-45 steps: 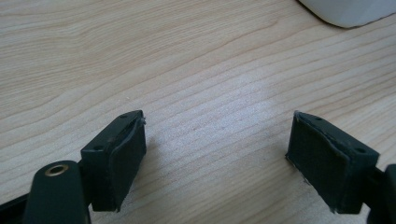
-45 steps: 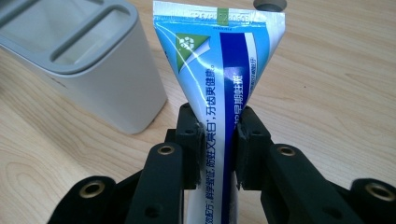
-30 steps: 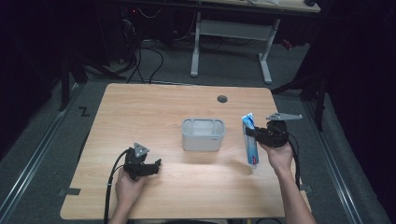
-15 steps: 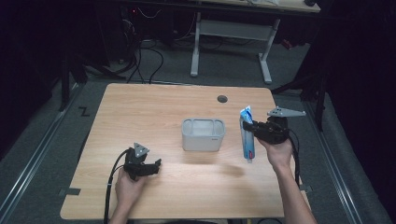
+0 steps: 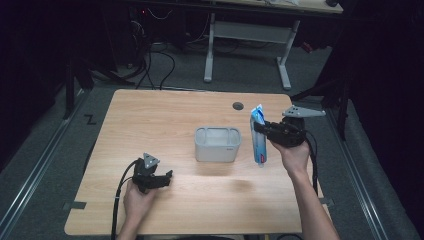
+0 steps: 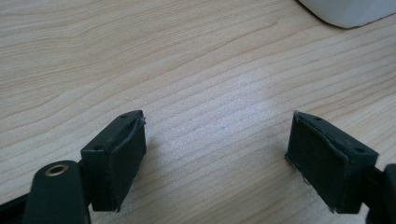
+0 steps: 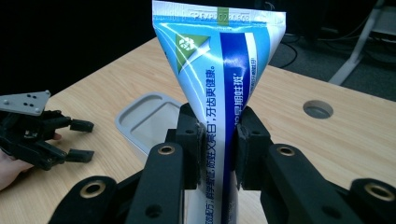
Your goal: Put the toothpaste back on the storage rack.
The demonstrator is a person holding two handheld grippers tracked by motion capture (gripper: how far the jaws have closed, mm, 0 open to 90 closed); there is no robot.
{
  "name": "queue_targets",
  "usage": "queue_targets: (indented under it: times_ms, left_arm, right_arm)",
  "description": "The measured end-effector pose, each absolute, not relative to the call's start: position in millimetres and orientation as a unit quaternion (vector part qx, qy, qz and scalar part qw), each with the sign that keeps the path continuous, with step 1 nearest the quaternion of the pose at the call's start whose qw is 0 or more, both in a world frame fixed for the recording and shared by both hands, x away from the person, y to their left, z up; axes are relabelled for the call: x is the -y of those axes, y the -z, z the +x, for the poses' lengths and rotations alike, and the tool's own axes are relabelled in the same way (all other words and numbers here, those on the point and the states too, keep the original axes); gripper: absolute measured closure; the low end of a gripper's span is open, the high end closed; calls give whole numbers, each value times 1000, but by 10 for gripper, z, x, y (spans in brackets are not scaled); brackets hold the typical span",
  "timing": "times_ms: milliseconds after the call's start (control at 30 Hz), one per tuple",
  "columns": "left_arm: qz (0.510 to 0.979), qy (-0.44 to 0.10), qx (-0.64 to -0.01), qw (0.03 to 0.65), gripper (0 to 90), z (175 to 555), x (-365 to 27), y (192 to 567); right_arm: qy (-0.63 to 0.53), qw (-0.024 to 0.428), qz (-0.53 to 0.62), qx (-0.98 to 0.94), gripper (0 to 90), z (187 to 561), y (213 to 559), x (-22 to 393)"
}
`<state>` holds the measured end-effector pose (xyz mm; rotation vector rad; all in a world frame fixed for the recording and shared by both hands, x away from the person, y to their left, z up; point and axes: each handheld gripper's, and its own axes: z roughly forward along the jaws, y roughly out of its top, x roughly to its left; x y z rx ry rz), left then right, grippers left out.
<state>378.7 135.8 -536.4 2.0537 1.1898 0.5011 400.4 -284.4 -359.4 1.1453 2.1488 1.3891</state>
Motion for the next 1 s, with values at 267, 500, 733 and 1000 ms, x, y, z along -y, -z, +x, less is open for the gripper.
queue_targets:
  times_ms: [267,500,733,1000]
  left_arm:
    - [793,-193,-460,351,198,3788,-1358,5364]
    - [793,-194,-460,351,202,3790,-1359,5364]
    - [792,-194,-459,351,204,3790,-1358,5365]
    - [792,-194,-459,351,204,3790,-1358,5364]
  right_arm:
    - [-500,164,391,-755,750,4064,3499,2720]
    - [-514,161,390,-747,749,4118,3434,2645]
    - [-518,161,389,-745,750,4184,3435,2551]
    - [-520,160,384,-746,749,4258,3381,2447]
